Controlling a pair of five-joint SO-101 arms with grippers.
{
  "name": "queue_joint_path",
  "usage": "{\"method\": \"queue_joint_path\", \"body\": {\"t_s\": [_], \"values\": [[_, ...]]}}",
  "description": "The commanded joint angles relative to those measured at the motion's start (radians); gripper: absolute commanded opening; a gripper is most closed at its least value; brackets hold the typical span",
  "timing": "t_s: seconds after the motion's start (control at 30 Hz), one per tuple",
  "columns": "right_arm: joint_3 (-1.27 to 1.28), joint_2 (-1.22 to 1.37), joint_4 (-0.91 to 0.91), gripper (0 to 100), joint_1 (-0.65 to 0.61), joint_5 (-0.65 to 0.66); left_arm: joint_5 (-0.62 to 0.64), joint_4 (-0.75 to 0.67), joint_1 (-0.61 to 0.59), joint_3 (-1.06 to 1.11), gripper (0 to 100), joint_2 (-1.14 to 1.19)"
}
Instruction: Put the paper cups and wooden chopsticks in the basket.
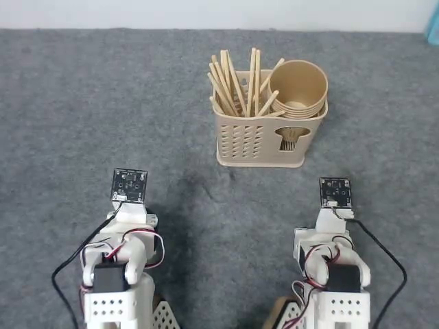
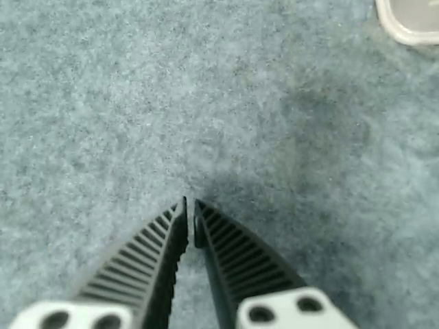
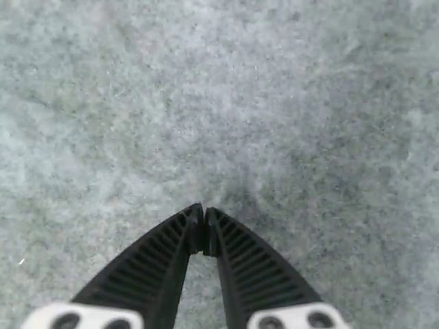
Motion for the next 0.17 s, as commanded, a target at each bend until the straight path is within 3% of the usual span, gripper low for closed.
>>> {"method": "queue_joint_path", "body": {"t_s": [0.0, 0.13], "values": [[0.012, -0.012, -0.018, 0.8, 0.01, 0.018, -0.006, 0.003, 0.003, -0.005, 1, -0.014], [0.012, -0.012, -0.018, 0.8, 0.01, 0.018, -0.006, 0.003, 0.003, -0.005, 1, -0.014]]}}
